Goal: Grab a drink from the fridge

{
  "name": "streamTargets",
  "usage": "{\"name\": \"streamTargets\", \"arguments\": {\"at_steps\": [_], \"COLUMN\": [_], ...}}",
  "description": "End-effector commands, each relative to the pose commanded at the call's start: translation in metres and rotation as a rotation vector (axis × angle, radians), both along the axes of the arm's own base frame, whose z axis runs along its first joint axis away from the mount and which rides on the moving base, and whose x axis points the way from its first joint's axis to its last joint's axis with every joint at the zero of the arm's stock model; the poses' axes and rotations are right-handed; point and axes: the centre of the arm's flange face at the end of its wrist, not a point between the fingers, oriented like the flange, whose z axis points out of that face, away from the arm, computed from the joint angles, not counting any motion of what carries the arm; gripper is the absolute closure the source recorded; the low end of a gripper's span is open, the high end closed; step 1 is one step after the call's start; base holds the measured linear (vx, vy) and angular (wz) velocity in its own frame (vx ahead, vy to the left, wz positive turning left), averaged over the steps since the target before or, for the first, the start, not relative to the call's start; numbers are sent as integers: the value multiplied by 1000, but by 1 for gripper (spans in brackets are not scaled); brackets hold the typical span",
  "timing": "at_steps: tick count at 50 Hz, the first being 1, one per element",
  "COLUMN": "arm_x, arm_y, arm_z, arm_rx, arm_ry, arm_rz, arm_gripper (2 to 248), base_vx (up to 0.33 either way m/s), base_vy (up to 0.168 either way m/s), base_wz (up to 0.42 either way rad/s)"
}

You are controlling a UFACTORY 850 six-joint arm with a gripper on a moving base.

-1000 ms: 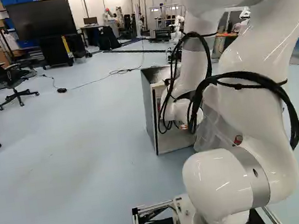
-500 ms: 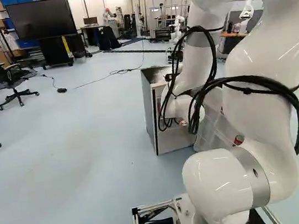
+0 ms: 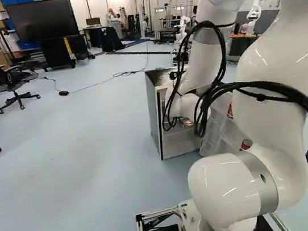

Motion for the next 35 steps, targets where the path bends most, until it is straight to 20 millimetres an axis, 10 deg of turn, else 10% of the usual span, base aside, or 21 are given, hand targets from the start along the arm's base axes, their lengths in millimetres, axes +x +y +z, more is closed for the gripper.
{"name": "streamTargets", "arguments": {"at_steps": [35], "arm_x": [17], "arm_y": [-1], "arm_z": [24], "arm_rx": [20], "arm_ry": [24], "arm_rz": [4], "arm_gripper": [155], "base_vx": [0], "base_vy": [0], "base_wz": [0]}}
